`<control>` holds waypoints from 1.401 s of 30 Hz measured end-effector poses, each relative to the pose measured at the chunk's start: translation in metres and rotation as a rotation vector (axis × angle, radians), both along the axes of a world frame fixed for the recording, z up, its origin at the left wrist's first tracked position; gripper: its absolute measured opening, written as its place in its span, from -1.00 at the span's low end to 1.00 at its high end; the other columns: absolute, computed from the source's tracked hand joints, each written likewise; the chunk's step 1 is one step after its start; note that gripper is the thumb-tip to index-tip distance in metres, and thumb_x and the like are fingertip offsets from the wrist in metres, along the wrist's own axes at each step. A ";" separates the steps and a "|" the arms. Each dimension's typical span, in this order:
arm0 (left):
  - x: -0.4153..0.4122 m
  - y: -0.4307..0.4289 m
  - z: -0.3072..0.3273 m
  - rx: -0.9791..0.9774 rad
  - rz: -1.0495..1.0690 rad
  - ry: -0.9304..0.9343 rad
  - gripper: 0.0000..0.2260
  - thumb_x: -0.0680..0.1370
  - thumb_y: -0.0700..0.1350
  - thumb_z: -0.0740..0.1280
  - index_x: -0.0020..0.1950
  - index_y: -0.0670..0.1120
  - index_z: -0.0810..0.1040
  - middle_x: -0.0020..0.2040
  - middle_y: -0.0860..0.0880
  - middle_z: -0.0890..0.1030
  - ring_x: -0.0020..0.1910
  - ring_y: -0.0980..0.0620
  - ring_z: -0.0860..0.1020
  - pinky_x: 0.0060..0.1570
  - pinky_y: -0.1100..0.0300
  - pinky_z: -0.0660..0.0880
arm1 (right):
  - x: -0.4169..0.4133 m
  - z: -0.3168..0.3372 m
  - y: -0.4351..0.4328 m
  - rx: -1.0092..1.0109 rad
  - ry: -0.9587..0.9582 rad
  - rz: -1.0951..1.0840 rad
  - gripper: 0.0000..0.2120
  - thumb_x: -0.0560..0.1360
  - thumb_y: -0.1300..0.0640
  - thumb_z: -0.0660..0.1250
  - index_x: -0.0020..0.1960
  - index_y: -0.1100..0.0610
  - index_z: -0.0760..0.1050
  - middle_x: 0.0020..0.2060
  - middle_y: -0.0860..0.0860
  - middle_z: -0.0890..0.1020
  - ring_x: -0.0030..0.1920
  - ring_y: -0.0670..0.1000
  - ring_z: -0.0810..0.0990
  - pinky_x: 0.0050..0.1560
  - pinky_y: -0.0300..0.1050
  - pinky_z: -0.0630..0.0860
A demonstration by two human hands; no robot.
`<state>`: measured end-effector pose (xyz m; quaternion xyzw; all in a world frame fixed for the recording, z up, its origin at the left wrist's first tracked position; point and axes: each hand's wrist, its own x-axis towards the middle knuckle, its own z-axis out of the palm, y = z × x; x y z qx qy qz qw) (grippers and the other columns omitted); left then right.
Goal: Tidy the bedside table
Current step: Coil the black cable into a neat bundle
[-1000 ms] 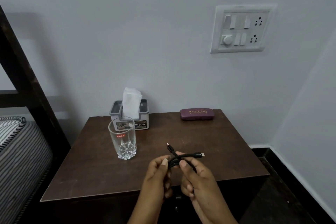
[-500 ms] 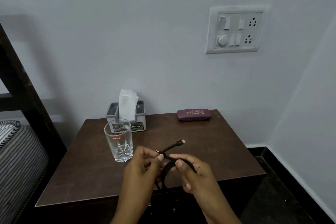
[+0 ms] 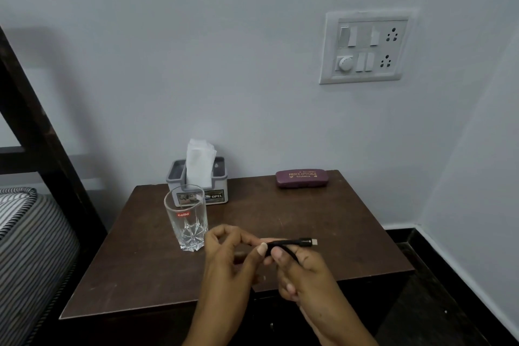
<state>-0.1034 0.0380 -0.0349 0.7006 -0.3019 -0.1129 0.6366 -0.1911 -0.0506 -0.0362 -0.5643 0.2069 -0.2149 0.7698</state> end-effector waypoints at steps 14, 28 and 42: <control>-0.007 -0.004 -0.015 0.161 -0.213 -0.381 -0.69 0.39 0.23 0.08 0.06 0.59 0.15 0.11 0.27 0.38 0.11 0.49 0.38 -0.05 0.62 0.28 | 0.009 -0.002 0.001 0.297 -0.008 -0.250 -0.80 0.57 0.07 0.19 0.02 0.23 0.40 -0.53 0.15 0.46 -0.74 -0.11 0.21 -0.64 -0.47 0.09; 0.006 -0.007 -0.023 0.063 0.020 -0.447 -0.80 0.38 0.20 0.08 -0.17 0.28 0.47 -0.12 0.13 0.47 -0.07 0.40 0.46 -0.14 0.59 0.31 | -0.001 -0.001 -0.004 -0.124 0.238 -0.055 -0.80 0.49 -0.02 0.31 -0.21 -0.03 0.67 -0.15 -0.04 0.69 -0.12 -0.14 0.65 -0.04 -0.19 0.56; -0.002 -0.013 -0.025 0.111 0.123 -0.411 -0.82 0.32 0.24 -0.01 -0.16 0.39 0.33 -0.12 0.20 0.40 -0.09 0.47 0.38 -0.14 0.55 0.32 | 0.007 -0.021 0.026 -0.135 0.258 -0.228 -0.86 0.38 0.19 0.44 -0.11 0.00 0.58 -0.30 -0.09 0.72 -0.20 -0.19 0.67 -0.06 -0.25 0.55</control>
